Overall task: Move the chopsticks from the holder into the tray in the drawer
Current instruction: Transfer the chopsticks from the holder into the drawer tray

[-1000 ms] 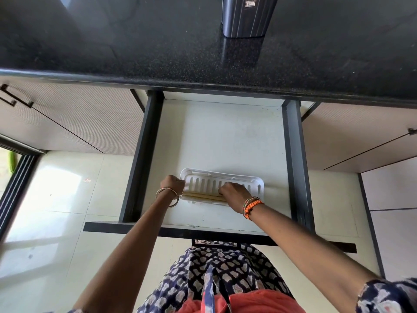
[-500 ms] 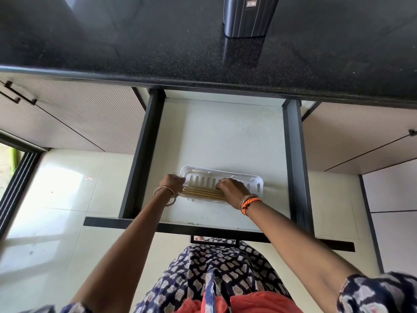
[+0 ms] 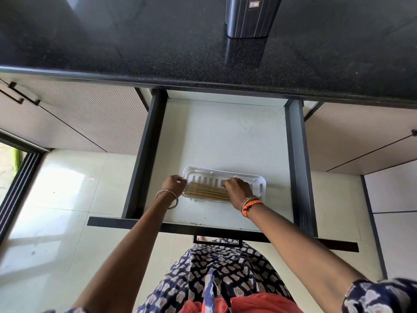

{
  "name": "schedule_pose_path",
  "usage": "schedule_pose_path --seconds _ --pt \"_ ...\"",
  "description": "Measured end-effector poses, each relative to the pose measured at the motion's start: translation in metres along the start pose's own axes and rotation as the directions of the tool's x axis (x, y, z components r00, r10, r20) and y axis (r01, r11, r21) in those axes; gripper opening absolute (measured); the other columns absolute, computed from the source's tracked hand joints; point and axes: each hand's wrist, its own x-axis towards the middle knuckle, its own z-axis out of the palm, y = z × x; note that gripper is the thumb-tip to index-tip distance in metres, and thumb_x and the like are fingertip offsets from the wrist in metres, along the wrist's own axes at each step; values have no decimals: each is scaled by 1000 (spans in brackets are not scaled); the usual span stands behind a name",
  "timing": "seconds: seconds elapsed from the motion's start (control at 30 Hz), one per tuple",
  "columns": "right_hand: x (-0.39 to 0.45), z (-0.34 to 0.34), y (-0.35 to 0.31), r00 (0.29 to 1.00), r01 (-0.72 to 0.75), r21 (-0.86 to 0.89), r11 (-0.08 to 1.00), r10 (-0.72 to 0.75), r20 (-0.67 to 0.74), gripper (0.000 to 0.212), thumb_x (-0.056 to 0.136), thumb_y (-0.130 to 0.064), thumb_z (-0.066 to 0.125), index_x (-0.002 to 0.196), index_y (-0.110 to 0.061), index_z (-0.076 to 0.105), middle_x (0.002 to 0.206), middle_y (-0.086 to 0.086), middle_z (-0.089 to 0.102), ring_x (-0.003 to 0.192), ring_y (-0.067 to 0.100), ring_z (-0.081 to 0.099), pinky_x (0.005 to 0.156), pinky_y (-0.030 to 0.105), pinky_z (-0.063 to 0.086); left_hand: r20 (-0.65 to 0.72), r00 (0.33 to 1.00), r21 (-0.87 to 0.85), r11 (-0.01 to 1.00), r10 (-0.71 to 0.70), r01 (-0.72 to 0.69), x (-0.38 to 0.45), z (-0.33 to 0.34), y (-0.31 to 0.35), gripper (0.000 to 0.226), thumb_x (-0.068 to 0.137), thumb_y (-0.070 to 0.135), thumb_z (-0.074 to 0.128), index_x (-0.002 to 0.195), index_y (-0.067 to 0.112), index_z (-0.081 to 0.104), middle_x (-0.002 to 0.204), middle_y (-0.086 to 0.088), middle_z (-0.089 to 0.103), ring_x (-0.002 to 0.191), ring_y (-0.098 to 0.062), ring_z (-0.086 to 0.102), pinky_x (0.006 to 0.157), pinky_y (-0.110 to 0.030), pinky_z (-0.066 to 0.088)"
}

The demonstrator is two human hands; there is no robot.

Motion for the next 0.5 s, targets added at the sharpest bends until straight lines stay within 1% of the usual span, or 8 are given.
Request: schedule_pose_path --seconds 0.07,0.17,0.23,0.3,0.37,0.4,0.43,0.5 --pt "3 0 -1 1000 11 -2 1000 -11 1 32 73 23 50 91 1 63 93 20 68 91 38 64 66 38 51 3 1000 1 1000 1 -1 1 -1 0 23 88 22 56 97 5 68 101 -22 71 98 -35 66 88 -37 53" --pt "6 1 -7 997 71 -23 997 -71 12 34 72 23 53 96 2 63 95 20 67 92 38 64 72 40 55 15 1000 -16 1000 4 -4 4 -1 -2 24 88 21 57 98 2 67 99 -24 72 98 -35 67 89 -40 55" --pt "7 2 -9 995 99 -47 994 -98 22 33 73 22 53 97 1 62 97 19 67 93 37 64 73 40 55 11 1000 -20 1000 10 -10 5 -1 -4 24 87 21 58 100 3 67 99 -23 72 97 -34 67 89 -39 55" --pt "6 2 -8 995 97 -55 994 -96 18 34 74 21 51 100 0 61 99 19 66 94 37 63 73 39 53 6 1000 -7 1000 15 -15 7 0 -6 24 87 22 58 100 4 68 99 -22 72 97 -34 66 88 -39 55" --pt "5 -3 -6 998 64 -36 997 -64 -7 35 76 20 49 101 0 62 99 19 66 93 37 64 72 39 54 34 999 -5 1000 14 -14 8 -1 -4 24 87 20 58 100 3 67 96 -24 70 99 -36 65 89 -41 54" --pt "4 -7 -6 998 45 -12 999 -46 -32 33 77 20 47 98 -1 63 98 19 66 91 37 65 70 38 54 48 999 -10 1000 16 -16 8 -2 -2 24 87 18 58 101 1 66 98 -24 68 101 -38 64 90 -42 53" --pt "2 -14 -6 998 32 16 999 -31 -60 32 78 18 46 96 -1 64 96 19 68 89 36 66 69 37 53 52 998 -6 1000 27 -27 8 -5 2 24 88 17 57 105 0 64 104 -25 67 104 -39 63 91 -41 51" --pt "0 -33 -7 992 21 51 998 -15 -126 28 81 10 45 93 -5 66 96 16 70 87 36 67 68 36 53 17 996 50 995 84 -85 7 -15 15 28 88 13 56 112 1 60 116 -24 65 108 -37 60 94 -38 47"
